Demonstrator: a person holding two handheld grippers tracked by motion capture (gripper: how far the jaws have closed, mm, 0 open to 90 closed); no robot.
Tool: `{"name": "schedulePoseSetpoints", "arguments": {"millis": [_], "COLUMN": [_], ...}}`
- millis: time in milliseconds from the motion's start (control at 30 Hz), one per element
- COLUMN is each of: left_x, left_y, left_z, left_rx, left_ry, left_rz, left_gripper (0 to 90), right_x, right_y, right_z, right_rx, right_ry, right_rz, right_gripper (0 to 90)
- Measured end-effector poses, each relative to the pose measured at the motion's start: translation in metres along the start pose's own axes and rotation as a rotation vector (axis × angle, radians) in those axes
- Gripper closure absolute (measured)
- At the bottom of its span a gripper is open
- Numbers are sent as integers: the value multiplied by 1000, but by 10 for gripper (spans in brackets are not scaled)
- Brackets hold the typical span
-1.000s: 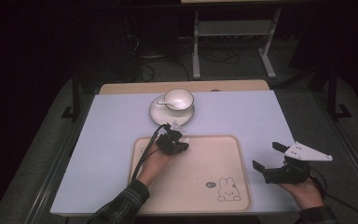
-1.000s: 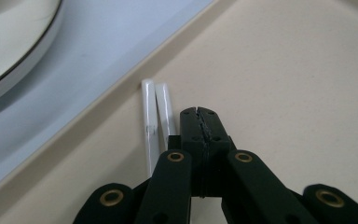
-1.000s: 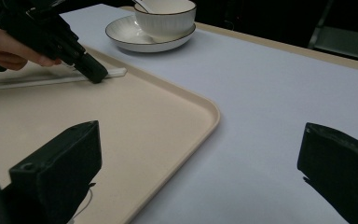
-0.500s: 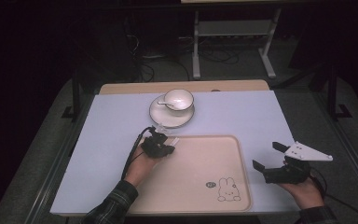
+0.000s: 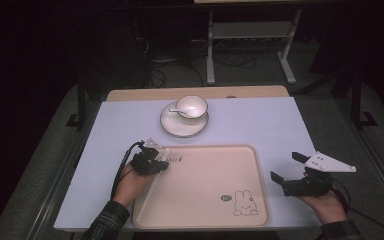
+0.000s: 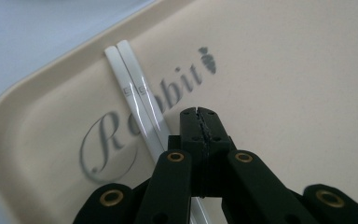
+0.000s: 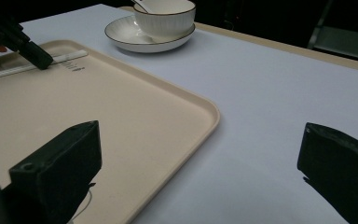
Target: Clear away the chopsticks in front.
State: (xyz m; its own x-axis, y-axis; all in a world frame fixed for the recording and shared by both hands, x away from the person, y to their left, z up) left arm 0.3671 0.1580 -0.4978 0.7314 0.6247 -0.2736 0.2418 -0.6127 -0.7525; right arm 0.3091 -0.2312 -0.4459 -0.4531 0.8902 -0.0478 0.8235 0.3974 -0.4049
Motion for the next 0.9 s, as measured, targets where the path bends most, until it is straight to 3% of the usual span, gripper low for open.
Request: {"name": "schedulePoseSetpoints", "arguments": {"millis": [467,633,800,867,900], "left_x": [8,7,1,-1,-1], "left_y": [-17,-18,-33,-43,-48], "left_z": [18,18,9,7,8], "left_rx": [-9,-10,-85,-121,-138], "left_ry": [-35,-21,16,30,36], "left_rz": [-20,-19,-10,-14,-19], "left_gripper": [895,883,792,687,687], "right_x": [0,1,1,1,1], "right_y": [0,0,0,0,0], "right_z": [0,0,0,1,1], "right_rx": [0,0,1,2,2], "right_ry": [0,-1,-1,-3,-3], "right_rz": [-1,-1,-3,-4,-4], "right_gripper": [0,0,0,0,0]}}
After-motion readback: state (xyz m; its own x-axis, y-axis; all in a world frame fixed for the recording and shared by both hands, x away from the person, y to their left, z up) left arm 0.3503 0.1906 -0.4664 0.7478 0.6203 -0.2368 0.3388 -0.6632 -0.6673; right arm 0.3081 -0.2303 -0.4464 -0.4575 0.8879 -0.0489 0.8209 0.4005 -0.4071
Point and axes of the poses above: each handheld gripper's, and its own axes: y roughly forward along the jaws, z roughly out of its underside, x roughly to its left, the point moved 8 cm from there along y, roughly forward along the jaws, and after that the axes turned 11 degrees about z, right-handed, at the moved point
